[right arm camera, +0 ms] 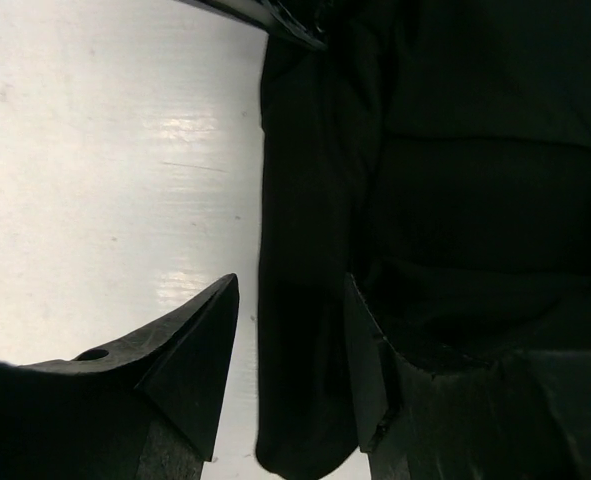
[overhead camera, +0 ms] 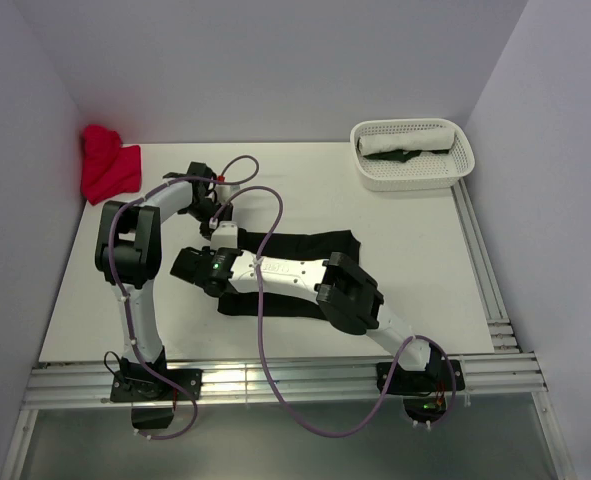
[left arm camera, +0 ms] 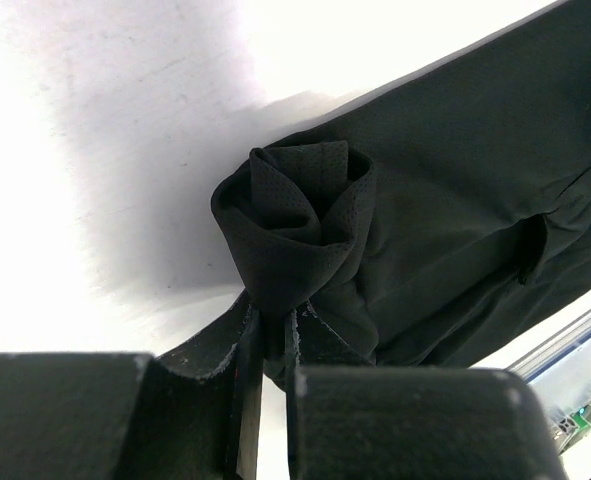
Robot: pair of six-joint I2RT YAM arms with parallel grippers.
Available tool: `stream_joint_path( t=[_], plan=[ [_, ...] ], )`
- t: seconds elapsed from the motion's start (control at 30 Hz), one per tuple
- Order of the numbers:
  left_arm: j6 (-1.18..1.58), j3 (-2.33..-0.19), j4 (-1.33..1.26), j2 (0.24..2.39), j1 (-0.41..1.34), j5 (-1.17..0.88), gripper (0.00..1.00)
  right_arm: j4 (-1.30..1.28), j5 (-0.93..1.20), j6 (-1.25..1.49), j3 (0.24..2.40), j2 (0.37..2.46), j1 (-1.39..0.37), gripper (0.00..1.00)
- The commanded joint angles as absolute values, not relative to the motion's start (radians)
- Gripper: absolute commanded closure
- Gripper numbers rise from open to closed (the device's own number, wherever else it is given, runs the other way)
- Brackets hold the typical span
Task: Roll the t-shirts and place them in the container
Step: Roll the tshirt
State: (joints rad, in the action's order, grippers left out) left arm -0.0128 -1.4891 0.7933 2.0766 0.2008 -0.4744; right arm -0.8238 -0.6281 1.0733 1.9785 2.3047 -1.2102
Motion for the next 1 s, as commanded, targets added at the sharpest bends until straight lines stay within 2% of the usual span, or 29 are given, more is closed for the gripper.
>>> stream_joint_path(
  t=[0.0, 0.27, 0.4, 0.67, 0.77, 0.87, 0.9, 0.97],
  plan=[
    [-0.038, -1.529, 0.819, 2.080, 0.207, -0.436, 0.92, -0.821, -0.649, 1.074, 1.953, 2.309, -1.207, 0.47],
    [-0.038, -1.551, 0.830, 2.095, 0.212, -0.434, 0.91, -0.755, -0.620, 1.081, 1.865, 2.302, -1.207, 0.49],
    [-0.041, -1.562, 0.841, 2.102, 0.213, -0.430, 0.88, -0.784, -0.614, 1.104, 1.868, 2.313, -1.209, 0.62],
    [-0.054, -1.588, 0.854, 2.115, 0.213, -0.429, 0.80, -0.600, -0.525, 1.121, 1.701, 2.220, -1.203, 0.70],
    [-0.064, -1.608, 0.871, 2.108, 0.212, -0.446, 0.74, -0.477, -0.465, 1.129, 1.611, 2.174, -1.187, 0.78],
    [-0.083, -1.641, 0.894, 2.099, 0.207, -0.488, 0.62, -0.314, -0.410, 1.147, 1.491, 2.119, -1.163, 0.86],
    [-0.086, -1.658, 0.911, 2.095, 0.203, -0.501, 0.53, -0.269, -0.372, 1.153, 1.423, 2.103, -1.155, 0.87],
    [-0.106, -1.675, 0.929, 2.077, 0.187, -0.556, 0.42, -0.131, -0.338, 1.181, 1.352, 2.062, -1.134, 0.89]
  ],
)
